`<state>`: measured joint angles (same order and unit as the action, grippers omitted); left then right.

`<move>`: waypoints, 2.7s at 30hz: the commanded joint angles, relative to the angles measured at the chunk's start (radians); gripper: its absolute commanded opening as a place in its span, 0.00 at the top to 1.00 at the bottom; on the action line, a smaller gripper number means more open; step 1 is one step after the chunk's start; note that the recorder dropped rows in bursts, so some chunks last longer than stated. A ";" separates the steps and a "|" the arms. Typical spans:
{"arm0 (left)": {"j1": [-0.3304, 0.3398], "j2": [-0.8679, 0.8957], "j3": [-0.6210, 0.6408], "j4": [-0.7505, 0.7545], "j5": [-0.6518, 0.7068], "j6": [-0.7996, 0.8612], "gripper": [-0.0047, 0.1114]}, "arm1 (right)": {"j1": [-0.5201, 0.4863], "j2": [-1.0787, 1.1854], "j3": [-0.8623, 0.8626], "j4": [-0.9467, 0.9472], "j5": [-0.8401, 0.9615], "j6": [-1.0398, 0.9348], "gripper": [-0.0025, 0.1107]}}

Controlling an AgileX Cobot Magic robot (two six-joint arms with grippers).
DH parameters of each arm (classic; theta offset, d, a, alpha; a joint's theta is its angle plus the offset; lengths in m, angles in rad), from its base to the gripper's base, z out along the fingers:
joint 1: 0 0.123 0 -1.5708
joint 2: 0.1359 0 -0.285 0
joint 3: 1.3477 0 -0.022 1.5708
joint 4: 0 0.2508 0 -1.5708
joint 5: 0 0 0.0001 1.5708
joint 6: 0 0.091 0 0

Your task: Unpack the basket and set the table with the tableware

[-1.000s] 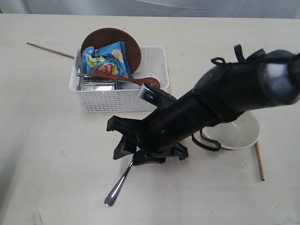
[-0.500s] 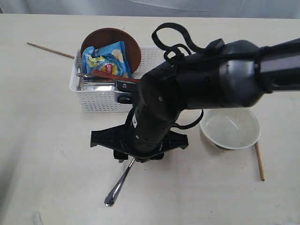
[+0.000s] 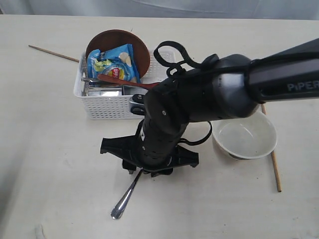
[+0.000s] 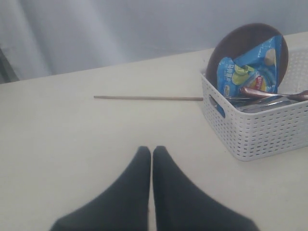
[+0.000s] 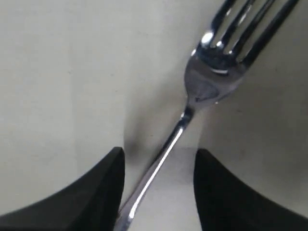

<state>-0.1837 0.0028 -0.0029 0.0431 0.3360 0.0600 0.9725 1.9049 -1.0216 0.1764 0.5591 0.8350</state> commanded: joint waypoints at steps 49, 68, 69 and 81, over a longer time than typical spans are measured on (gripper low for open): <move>0.006 -0.003 0.003 0.004 -0.007 -0.005 0.95 | -0.062 -0.070 -0.227 -0.101 0.304 -0.275 0.45; 0.006 -0.003 0.003 0.004 -0.007 -0.005 0.95 | -0.064 0.320 -1.026 -0.311 0.653 -0.614 0.59; 0.006 -0.003 0.003 0.004 -0.007 -0.005 0.95 | -0.064 0.342 -1.046 -0.318 0.650 -0.635 0.59; 0.006 -0.003 0.003 0.004 -0.007 -0.005 0.95 | -0.064 0.456 -1.082 -0.414 0.574 -0.682 0.59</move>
<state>-0.1837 0.0028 -0.0029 0.0431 0.3360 0.0600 0.9104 2.3487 -2.0993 -0.1913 1.1600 0.1610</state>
